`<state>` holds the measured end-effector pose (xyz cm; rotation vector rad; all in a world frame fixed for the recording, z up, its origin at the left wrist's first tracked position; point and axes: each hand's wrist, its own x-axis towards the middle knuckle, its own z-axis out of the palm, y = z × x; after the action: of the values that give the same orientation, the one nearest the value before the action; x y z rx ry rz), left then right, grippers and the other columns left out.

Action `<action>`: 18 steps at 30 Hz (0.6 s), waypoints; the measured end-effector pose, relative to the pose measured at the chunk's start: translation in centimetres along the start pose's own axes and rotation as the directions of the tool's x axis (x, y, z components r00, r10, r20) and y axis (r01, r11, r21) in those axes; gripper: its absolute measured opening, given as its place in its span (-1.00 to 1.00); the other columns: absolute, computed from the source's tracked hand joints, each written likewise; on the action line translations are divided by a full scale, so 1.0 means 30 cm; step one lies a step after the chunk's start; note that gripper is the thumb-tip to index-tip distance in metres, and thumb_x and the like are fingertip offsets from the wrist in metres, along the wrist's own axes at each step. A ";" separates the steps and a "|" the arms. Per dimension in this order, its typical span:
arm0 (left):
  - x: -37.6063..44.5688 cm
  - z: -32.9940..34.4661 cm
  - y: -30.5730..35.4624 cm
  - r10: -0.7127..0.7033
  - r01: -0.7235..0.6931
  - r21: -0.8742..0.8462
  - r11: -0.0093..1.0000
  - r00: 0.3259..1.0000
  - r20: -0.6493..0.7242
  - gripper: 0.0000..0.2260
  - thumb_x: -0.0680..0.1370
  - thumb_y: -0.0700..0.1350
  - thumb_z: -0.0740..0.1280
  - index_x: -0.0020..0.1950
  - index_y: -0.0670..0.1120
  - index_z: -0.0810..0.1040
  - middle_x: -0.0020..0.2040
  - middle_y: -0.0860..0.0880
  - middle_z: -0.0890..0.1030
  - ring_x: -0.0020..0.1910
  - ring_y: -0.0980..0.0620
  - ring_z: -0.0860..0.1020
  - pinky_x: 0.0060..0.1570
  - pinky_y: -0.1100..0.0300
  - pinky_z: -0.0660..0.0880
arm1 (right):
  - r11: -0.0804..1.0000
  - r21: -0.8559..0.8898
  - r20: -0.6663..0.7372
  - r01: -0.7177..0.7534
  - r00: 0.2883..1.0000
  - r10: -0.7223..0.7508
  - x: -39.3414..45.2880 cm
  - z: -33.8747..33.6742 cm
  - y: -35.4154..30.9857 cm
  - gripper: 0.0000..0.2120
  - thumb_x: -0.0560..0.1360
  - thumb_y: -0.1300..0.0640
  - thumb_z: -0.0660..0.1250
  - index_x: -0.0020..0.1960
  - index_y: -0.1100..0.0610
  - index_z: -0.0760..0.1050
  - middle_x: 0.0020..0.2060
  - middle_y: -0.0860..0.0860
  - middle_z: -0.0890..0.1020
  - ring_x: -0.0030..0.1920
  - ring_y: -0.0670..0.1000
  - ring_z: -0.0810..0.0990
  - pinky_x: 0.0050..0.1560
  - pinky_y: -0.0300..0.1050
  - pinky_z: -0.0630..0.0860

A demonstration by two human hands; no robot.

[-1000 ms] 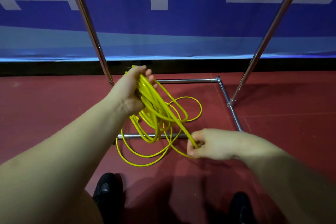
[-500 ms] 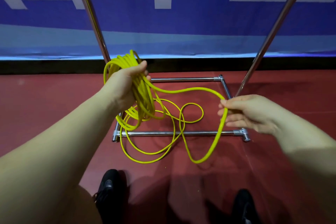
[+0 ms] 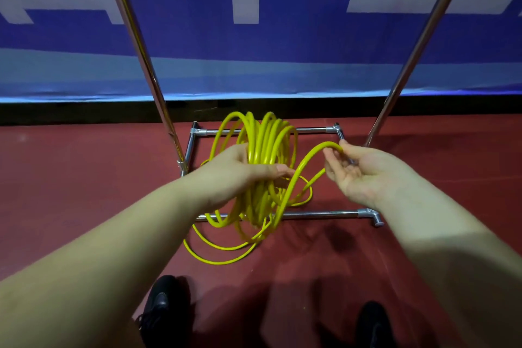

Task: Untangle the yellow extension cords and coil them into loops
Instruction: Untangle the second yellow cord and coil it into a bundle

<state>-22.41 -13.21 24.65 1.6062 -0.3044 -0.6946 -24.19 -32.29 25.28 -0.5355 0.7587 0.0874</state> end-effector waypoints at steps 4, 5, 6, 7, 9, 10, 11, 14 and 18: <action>0.001 0.066 -0.007 -0.007 0.020 -0.098 0.995 0.990 0.138 -0.76 0.41 -0.25 0.38 0.02 -0.34 0.54 -0.11 -0.24 0.66 -0.18 -0.07 0.64 -0.14 0.09 0.62 | 0.999 0.051 -0.002 0.012 1.000 -0.012 0.007 0.011 -0.001 -0.82 0.50 0.26 0.30 -0.24 0.32 0.44 -0.32 0.10 0.46 -0.14 -0.01 0.52 -0.58 -0.20 0.52; 0.000 0.079 -0.003 0.002 0.017 -0.113 0.993 0.986 0.166 -0.85 0.43 -0.30 0.36 -0.03 -0.32 0.55 -0.17 -0.19 0.66 -0.22 -0.03 0.63 -0.16 0.16 0.61 | 0.998 0.063 0.008 0.010 1.000 -0.010 0.004 0.014 -0.003 -0.82 0.50 0.25 0.31 -0.23 0.32 0.45 -0.31 0.10 0.46 -0.09 -0.01 0.52 -0.59 -0.20 0.51; 0.003 0.087 -0.001 0.009 0.012 -0.122 0.992 0.984 0.176 -0.90 0.42 -0.31 0.35 -0.09 -0.30 0.57 -0.24 -0.16 0.65 -0.27 0.00 0.63 -0.19 0.20 0.60 | 0.997 0.074 0.019 0.011 1.000 -0.012 0.000 0.017 -0.005 -0.82 0.50 0.24 0.31 -0.23 0.32 0.44 -0.31 0.10 0.47 -0.08 -0.02 0.53 -0.59 -0.20 0.51; 0.004 0.094 0.006 0.010 0.014 -0.141 0.990 0.985 0.170 -0.92 0.39 -0.29 0.37 -0.15 -0.28 0.60 -0.28 -0.14 0.64 -0.30 0.01 0.63 -0.20 0.20 0.60 | 0.997 0.075 0.039 0.022 0.999 -0.025 -0.003 0.020 -0.008 -0.80 0.50 0.22 0.31 -0.24 0.31 0.44 -0.33 0.09 0.48 -0.14 -0.03 0.55 -0.58 -0.19 0.52; 0.015 0.093 0.013 -0.035 0.060 -0.252 0.966 0.994 0.101 -0.94 0.31 -0.26 0.39 -0.28 -0.20 0.65 -0.31 -0.13 0.64 -0.33 0.01 0.63 -0.22 0.12 0.61 | 0.996 -0.048 0.118 0.074 0.991 -0.068 -0.019 0.024 -0.014 -0.75 0.52 0.12 0.29 -0.25 0.27 0.42 -0.43 0.08 0.53 -0.35 -0.02 0.61 -0.48 -0.16 0.58; 0.027 0.087 0.014 -0.062 0.076 -0.328 0.942 0.997 0.054 -0.94 0.30 -0.25 0.38 -0.31 -0.19 0.66 -0.32 -0.13 0.64 -0.35 0.00 0.63 -0.25 0.10 0.61 | 0.974 -0.192 0.165 0.122 0.982 -0.090 -0.032 0.025 -0.012 -0.74 0.49 0.05 0.30 -0.25 0.22 0.42 -0.45 0.06 0.55 -0.41 -0.03 0.62 -0.41 -0.14 0.61; 0.037 0.079 0.019 -0.080 0.075 -0.390 0.918 0.997 0.003 -0.93 0.33 -0.25 0.37 -0.28 -0.20 0.65 -0.33 -0.13 0.64 -0.36 0.00 0.63 -0.28 0.09 0.60 | 0.899 -0.396 0.208 0.185 0.972 -0.109 -0.048 0.023 -0.007 -0.73 0.44 -0.03 0.32 -0.24 0.18 0.44 -0.42 0.05 0.57 -0.41 -0.04 0.62 -0.34 -0.14 0.62; 0.072 0.045 0.025 -0.119 0.035 -0.514 0.857 0.984 -0.131 -0.84 0.49 -0.22 0.30 -0.24 -0.18 0.63 -0.34 -0.08 0.63 -0.33 0.01 0.60 -0.26 0.11 0.59 | 0.246 -0.890 0.350 0.383 0.921 -0.168 -0.075 -0.002 0.048 -0.66 0.25 -0.14 0.44 -0.21 0.11 0.50 -0.38 -0.02 0.57 -0.42 -0.13 0.52 -0.32 -0.29 0.50; 0.086 0.008 0.034 -0.198 0.046 -0.611 0.791 0.963 -0.184 -0.67 0.55 -0.15 0.27 -0.38 -0.13 0.66 -0.41 -0.02 0.61 -0.47 0.08 0.56 -0.38 0.16 0.57 | -0.130 -0.789 0.615 0.601 0.775 -0.147 -0.044 -0.035 0.128 -0.80 0.38 0.15 0.46 -0.25 0.03 0.43 -0.41 -0.06 0.47 -0.45 -0.16 0.41 -0.38 -0.30 0.37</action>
<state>-20.33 -15.04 24.95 1.0759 0.1981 -0.6067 -26.82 -29.34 23.91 -2.1706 -0.0430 0.1502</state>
